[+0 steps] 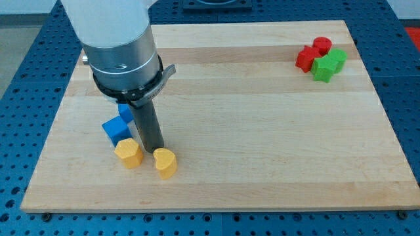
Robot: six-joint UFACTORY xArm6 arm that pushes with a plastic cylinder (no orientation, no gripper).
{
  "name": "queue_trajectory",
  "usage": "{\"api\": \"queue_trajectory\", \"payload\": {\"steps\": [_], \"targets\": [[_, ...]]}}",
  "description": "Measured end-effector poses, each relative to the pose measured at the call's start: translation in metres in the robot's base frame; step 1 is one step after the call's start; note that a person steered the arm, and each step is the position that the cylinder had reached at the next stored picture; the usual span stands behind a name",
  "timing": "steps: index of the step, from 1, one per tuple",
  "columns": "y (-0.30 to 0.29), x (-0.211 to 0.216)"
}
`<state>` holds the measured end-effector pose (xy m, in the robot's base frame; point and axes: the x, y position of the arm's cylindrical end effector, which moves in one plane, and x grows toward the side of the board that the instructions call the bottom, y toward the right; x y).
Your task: Push the yellow hexagon at the bottom of the blue cube
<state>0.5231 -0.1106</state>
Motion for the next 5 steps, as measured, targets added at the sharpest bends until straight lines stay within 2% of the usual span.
{"api": "queue_trajectory", "payload": {"steps": [5], "targets": [[-0.014,0.008]]}}
